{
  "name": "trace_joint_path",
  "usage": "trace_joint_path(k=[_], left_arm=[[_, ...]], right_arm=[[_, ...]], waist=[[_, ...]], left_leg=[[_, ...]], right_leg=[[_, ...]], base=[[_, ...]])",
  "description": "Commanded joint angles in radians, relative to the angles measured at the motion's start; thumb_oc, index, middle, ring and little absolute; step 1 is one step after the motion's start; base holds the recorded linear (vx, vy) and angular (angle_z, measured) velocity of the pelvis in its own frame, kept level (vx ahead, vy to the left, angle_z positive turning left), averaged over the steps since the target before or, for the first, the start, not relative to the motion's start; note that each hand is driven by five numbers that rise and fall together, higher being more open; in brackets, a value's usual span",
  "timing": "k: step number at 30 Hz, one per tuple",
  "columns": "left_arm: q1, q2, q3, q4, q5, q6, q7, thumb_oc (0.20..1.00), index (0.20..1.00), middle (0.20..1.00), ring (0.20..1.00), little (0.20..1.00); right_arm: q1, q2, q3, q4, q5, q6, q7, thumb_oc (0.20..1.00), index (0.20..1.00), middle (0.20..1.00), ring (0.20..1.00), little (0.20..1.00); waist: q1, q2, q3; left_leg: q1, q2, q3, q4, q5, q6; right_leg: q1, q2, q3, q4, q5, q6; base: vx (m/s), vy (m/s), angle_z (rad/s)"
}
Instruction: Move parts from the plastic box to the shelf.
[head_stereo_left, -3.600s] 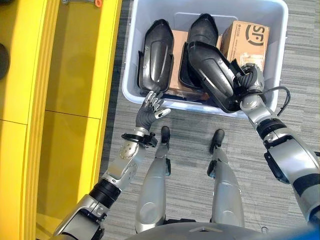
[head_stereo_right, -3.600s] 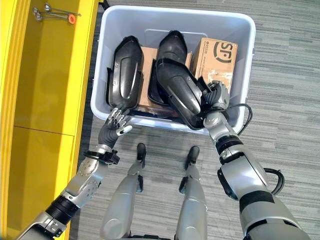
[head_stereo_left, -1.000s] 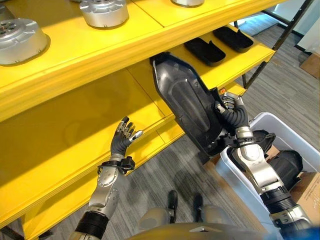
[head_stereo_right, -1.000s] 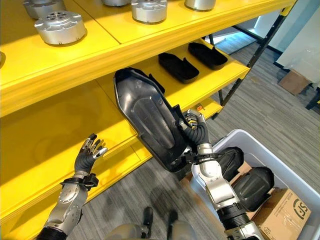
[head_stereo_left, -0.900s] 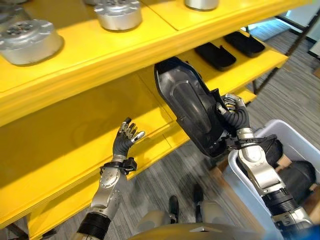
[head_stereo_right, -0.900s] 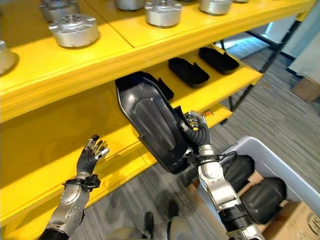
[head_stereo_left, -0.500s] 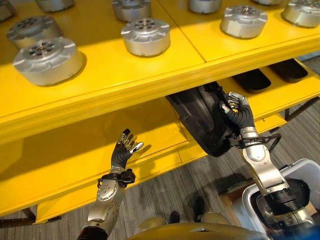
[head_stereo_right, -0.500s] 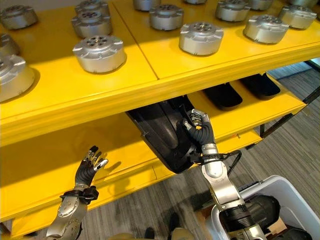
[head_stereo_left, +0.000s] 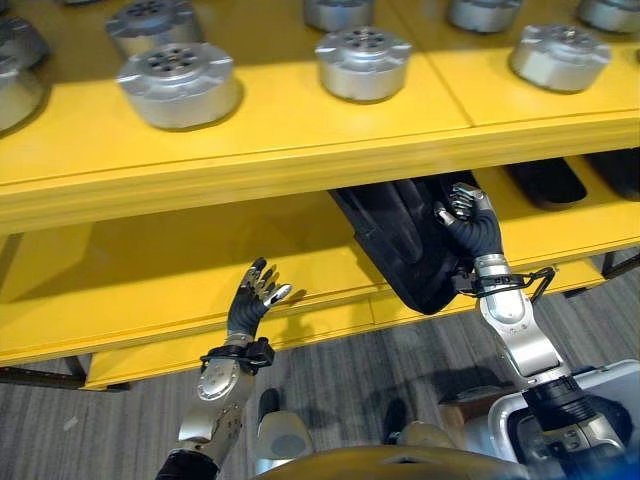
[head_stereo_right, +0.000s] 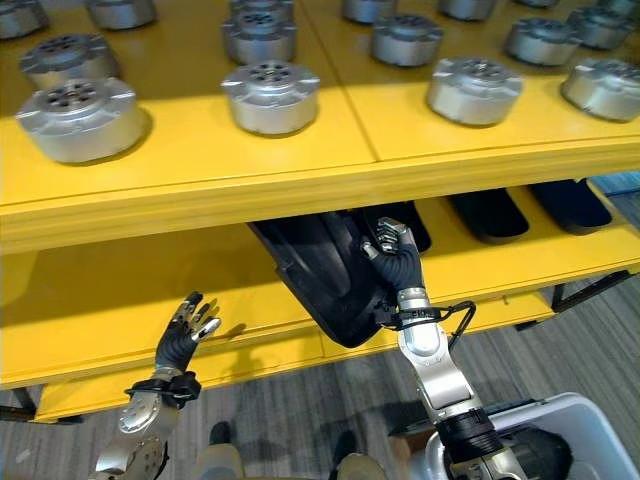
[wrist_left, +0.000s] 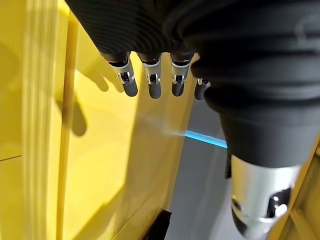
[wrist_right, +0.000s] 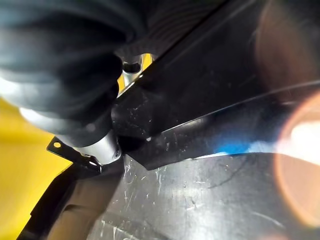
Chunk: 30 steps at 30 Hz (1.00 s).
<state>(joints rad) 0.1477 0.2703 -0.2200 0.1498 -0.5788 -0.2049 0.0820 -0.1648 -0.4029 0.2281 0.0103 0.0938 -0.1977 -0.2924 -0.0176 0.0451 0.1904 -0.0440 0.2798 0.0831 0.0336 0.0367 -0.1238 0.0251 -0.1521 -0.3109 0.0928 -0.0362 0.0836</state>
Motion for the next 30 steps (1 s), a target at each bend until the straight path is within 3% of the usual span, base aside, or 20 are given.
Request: trace_joint_path(k=[1,7,13,14,15,17,21,23,28,30], left_arm=[[0.013,0.054,0.006,-0.066,-0.011,-0.036,-0.028,1.000,1.000,1.000,1.000,1.000],[0.004,0.105,0.016,-0.097,0.002,-0.038,-0.030,1.000,1.000,1.000,1.000,1.000],[-0.003,0.128,-0.008,-0.101,0.007,-0.028,-0.032,1.000,1.000,1.000,1.000,1.000],[-0.015,0.152,-0.034,-0.107,0.003,-0.022,-0.036,1.000,1.000,1.000,1.000,1.000],[-0.017,0.152,-0.034,-0.107,0.003,-0.022,-0.036,1.000,1.000,1.000,1.000,1.000],[-0.054,0.177,-0.070,-0.117,-0.011,-0.022,-0.029,1.000,1.000,1.000,1.000,1.000],[-0.085,0.194,-0.087,-0.132,-0.023,-0.028,-0.016,1.000,1.000,1.000,1.000,1.000],[-0.083,0.178,-0.097,-0.134,-0.053,-0.039,0.012,1.000,1.000,1.000,1.000,1.000],[-0.081,0.164,-0.110,-0.129,-0.075,-0.045,0.016,1.000,1.000,1.000,1.000,1.000],[-0.093,0.169,-0.138,-0.122,-0.071,-0.044,0.020,1.000,1.000,1.000,1.000,1.000]], right_arm=[[-0.087,0.023,0.001,-0.012,0.018,-0.048,-0.002,0.200,0.200,0.200,0.200,0.200],[-0.142,0.051,0.009,0.051,0.005,-0.022,-0.008,0.200,0.200,0.200,0.200,0.200],[-0.231,0.082,0.035,0.147,0.041,-0.011,-0.022,0.200,0.200,0.200,0.200,0.200],[-0.325,0.093,0.056,0.264,0.080,0.003,-0.040,0.200,0.200,0.200,0.200,0.200],[-0.328,0.093,0.056,0.267,0.080,0.002,-0.040,0.200,0.200,0.200,0.200,0.200],[-0.465,0.074,0.057,0.399,0.128,0.019,-0.069,0.200,0.200,0.200,0.200,0.200],[-0.579,0.028,0.017,0.485,0.163,0.019,-0.110,0.200,0.200,0.200,0.200,0.200],[-0.662,-0.005,-0.002,0.559,0.204,0.014,-0.143,0.200,0.200,0.200,0.200,0.200],[-0.726,-0.031,0.004,0.637,0.205,0.019,-0.158,0.200,0.200,0.200,0.200,0.200],[-0.813,-0.033,0.000,0.755,0.238,0.021,-0.179,0.200,0.200,0.200,0.200,0.200]], waist=[[0.036,-0.018,-0.070],[0.097,-0.050,-0.087],[0.132,-0.068,-0.086],[0.163,-0.077,-0.062],[0.163,-0.077,-0.061],[0.191,-0.071,0.000],[0.201,-0.047,0.072],[0.194,-0.018,0.142],[0.192,-0.013,0.162],[0.192,-0.007,0.184]], left_leg=[[0.032,-0.016,0.006,-0.037,0.072,0.000],[-0.004,-0.133,-0.011,0.022,-0.017,0.048],[-0.052,-0.173,-0.032,0.073,-0.048,0.064],[-0.109,-0.186,-0.046,0.131,-0.060,0.062],[-0.112,-0.185,-0.046,0.134,-0.061,0.062],[-0.187,-0.182,-0.062,0.208,-0.072,0.056],[-0.275,-0.179,-0.074,0.316,-0.096,0.053],[-0.361,-0.176,-0.083,0.420,-0.122,0.056],[-0.430,-0.169,-0.083,0.510,-0.152,0.059],[-0.481,-0.166,-0.092,0.564,-0.170,0.058]], right_leg=[[-0.007,-0.053,-0.008,0.077,-0.052,0.021],[0.052,-0.145,-0.034,0.024,0.001,0.071],[0.063,-0.165,-0.052,0.003,0.014,0.082],[0.046,-0.171,-0.060,0.019,0.008,0.080],[0.044,-0.171,-0.060,0.021,0.007,0.080],[-0.024,-0.184,-0.064,0.107,-0.015,0.074],[-0.127,-0.200,-0.044,0.248,-0.062,0.061],[-0.247,-0.208,-0.009,0.416,-0.123,0.045],[-0.330,-0.222,0.015,0.522,-0.166,0.033],[-0.385,-0.225,0.035,0.589,-0.198,0.021]], base=[[0.11,0.298,0.23],[0.10,0.265,0.29],[0.03,0.098,0.17],[-0.03,0.048,0.21],[-0.12,0.012,0.20],[-0.20,-0.010,0.32],[-0.18,0.008,0.17],[-0.19,0.028,0.04],[-0.08,-0.009,-0.05],[-0.06,-0.040,-0.11]])
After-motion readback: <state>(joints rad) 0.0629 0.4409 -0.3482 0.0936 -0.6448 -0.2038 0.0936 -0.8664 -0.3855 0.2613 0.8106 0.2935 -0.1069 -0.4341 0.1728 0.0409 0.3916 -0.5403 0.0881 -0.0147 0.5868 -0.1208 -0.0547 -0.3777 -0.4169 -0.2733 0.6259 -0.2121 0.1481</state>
